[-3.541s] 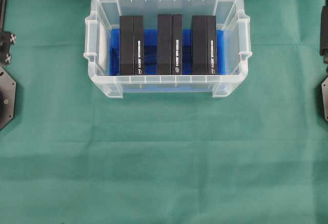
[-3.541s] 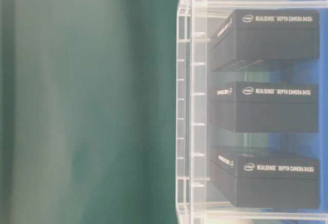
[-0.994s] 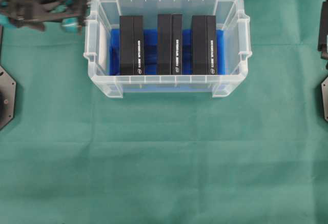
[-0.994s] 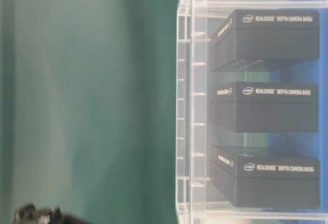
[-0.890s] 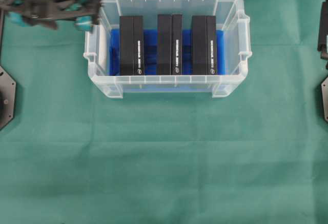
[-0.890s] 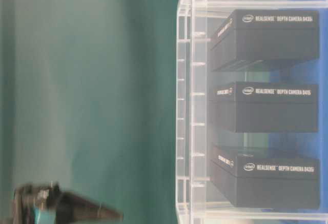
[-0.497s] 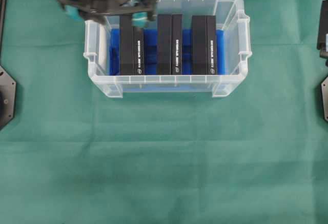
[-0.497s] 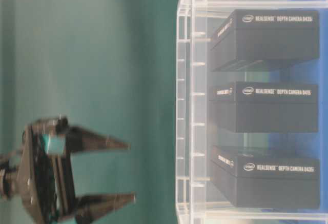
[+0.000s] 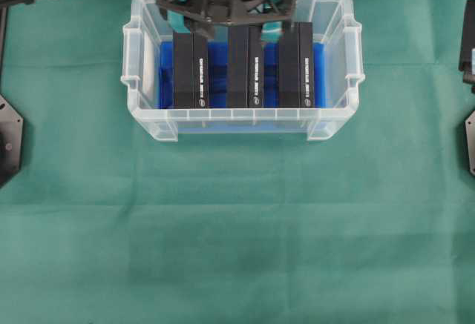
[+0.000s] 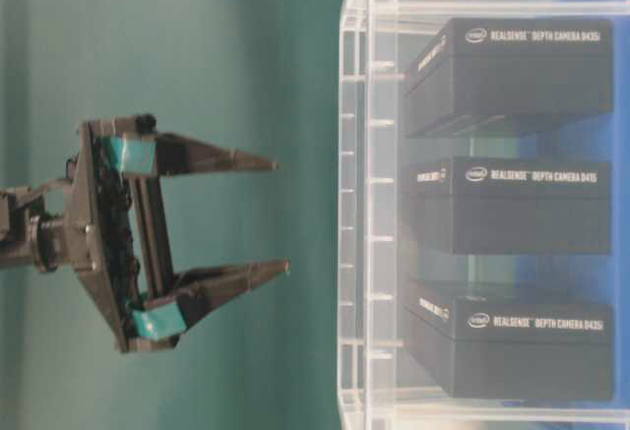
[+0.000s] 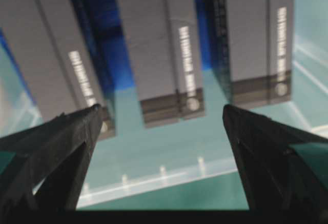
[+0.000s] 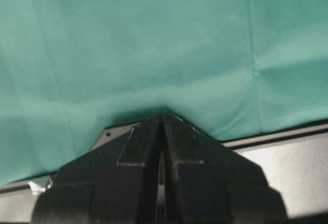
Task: Take the box out of the case with the left arm.
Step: 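Move the open left gripper over the middle black box in the case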
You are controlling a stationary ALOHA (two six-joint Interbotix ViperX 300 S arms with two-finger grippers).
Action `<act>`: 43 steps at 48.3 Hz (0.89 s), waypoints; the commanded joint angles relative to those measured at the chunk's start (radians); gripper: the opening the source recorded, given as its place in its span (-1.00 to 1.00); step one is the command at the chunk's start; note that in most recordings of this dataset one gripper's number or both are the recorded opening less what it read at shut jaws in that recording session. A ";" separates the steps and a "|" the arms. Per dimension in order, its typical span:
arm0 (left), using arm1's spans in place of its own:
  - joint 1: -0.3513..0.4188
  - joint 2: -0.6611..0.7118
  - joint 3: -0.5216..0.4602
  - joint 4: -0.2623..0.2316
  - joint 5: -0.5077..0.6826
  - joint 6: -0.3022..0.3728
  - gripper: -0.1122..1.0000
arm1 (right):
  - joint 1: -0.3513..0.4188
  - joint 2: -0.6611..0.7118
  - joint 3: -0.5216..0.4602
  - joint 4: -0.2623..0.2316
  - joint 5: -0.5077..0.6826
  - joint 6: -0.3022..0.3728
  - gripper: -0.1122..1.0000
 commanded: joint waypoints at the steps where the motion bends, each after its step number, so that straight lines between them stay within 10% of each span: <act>1: -0.006 0.003 -0.052 0.000 0.002 0.000 0.92 | -0.002 0.002 -0.012 -0.002 -0.002 0.000 -0.77; 43: -0.014 0.057 -0.103 -0.006 0.035 -0.041 0.92 | -0.002 0.002 -0.012 -0.014 -0.003 -0.002 -0.77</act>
